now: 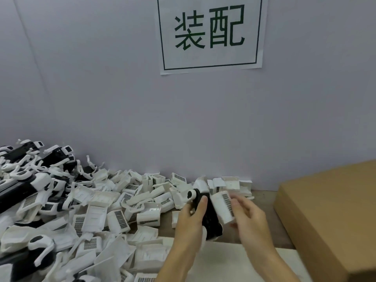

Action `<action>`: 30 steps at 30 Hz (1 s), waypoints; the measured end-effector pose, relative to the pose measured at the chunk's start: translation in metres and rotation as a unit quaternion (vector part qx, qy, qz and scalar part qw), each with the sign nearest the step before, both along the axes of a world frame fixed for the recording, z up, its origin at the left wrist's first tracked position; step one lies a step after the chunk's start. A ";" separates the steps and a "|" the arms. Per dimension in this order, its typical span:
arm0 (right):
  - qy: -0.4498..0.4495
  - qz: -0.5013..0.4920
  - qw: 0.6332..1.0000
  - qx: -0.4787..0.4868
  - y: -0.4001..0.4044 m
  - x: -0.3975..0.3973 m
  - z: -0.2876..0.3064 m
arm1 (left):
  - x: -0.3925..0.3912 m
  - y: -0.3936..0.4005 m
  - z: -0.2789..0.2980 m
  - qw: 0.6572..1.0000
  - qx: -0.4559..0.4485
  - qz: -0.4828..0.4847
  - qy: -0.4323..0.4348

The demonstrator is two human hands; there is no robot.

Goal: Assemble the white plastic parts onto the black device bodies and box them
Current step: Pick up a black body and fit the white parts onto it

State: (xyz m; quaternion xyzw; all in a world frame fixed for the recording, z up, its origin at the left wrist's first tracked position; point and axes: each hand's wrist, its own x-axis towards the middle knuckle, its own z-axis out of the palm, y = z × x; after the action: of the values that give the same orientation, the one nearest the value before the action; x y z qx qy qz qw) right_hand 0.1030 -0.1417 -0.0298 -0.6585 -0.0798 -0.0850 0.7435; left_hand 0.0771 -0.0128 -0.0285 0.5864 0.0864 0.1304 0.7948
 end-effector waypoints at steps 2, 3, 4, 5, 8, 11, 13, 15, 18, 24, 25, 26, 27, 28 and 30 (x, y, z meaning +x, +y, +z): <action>-0.082 -0.036 0.986 -0.144 0.007 -0.004 -0.004 | -0.002 -0.005 0.002 1.000 -0.007 -0.014 0.022; -0.106 -0.044 0.973 -0.201 0.010 -0.007 -0.006 | -0.002 -0.008 0.003 0.999 -0.009 -0.023 0.032; -0.122 -0.047 0.962 -0.239 0.012 -0.009 -0.007 | -0.002 -0.009 0.002 0.999 -0.009 -0.031 0.037; -0.132 -0.044 0.955 -0.263 0.012 -0.010 -0.007 | -0.002 -0.009 0.001 0.999 -0.005 -0.035 0.039; -0.144 0.005 0.950 -0.278 0.010 -0.010 -0.006 | -0.001 -0.008 -0.001 0.999 0.010 -0.031 0.035; -0.153 0.010 0.947 -0.283 0.010 -0.012 -0.005 | -0.001 -0.009 0.000 0.998 -0.001 -0.058 0.035; -0.161 -0.018 0.950 -0.267 0.011 -0.013 -0.004 | -0.002 -0.011 -0.001 0.997 0.015 -0.069 0.028; -0.165 -0.024 0.951 -0.260 0.012 -0.013 -0.002 | -0.002 -0.012 -0.002 0.997 0.030 -0.065 0.018; -0.162 0.014 0.946 -0.280 0.010 -0.015 -0.002 | -0.002 -0.009 -0.005 0.998 0.029 -0.054 0.019; -0.020 0.070 0.992 -0.102 0.005 -0.014 0.003 | 0.000 -0.005 -0.007 0.999 -0.004 -0.032 0.016; 0.019 0.094 0.994 -0.058 0.003 -0.014 0.006 | -0.001 -0.006 -0.005 0.999 -0.017 -0.041 0.012; 0.043 0.114 0.992 -0.036 0.002 -0.014 0.007 | -0.002 -0.007 -0.004 0.999 -0.017 -0.047 0.006; 0.057 0.129 0.990 -0.026 0.000 -0.014 0.008 | -0.003 -0.007 -0.002 0.999 -0.004 -0.050 -0.003; 0.066 0.133 0.989 -0.022 0.000 -0.013 0.008 | -0.002 -0.007 -0.002 0.999 0.018 -0.049 -0.015; 0.080 0.124 0.989 -0.009 0.000 -0.011 0.006 | -0.003 -0.007 -0.001 0.996 0.066 -0.041 -0.041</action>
State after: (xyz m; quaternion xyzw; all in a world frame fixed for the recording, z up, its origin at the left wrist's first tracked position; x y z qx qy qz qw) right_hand 0.0925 -0.1418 -0.0242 -0.6551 -0.1019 0.0619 0.7460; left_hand 0.0743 -0.0196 -0.0295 0.6350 0.0213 0.1272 0.7617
